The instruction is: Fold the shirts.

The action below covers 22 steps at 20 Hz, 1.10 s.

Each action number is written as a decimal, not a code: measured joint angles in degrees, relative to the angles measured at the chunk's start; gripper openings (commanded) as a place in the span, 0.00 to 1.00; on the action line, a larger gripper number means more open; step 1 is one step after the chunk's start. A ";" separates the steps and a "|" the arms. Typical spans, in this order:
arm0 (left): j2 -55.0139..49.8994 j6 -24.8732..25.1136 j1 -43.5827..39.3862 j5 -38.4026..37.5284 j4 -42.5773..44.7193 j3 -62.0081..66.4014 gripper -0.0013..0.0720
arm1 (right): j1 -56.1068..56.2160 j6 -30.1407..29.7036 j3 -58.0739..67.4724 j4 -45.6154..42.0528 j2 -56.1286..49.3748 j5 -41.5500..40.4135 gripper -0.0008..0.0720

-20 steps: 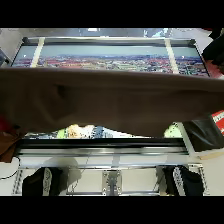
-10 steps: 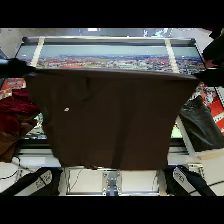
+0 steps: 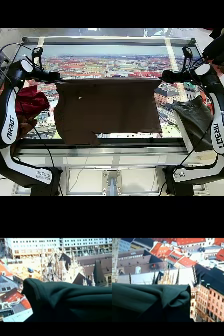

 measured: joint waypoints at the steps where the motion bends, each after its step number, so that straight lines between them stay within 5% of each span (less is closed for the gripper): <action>1: -0.44 -0.02 -0.13 0.02 0.70 0.02 0.03 | 0.50 0.04 0.66 -0.04 -0.90 -0.55 0.02; 8: -0.17 0.00 -1.92 -5.01 8.11 -4.94 0.03 | 2.95 1.29 -1.09 -7.02 -2.21 6.75 0.02; 18: 0.24 -0.02 -2.62 -8.17 9.70 -11.08 0.05 | 5.31 1.60 -8.20 -7.19 -8.90 3.82 0.04; 19: 0.24 -0.02 -2.67 -8.98 9.70 -11.17 0.19 | 5.66 1.62 -8.20 -7.06 -9.31 3.76 0.08; 21: 0.33 -0.02 -2.67 -11.21 9.64 -11.30 0.98 | 6.14 1.68 -7.34 -6.78 -9.62 4.90 0.24; 22: 0.61 -0.02 -2.67 -12.46 9.46 -11.32 0.97 | 6.19 1.68 -6.49 -6.73 -9.46 6.45 0.23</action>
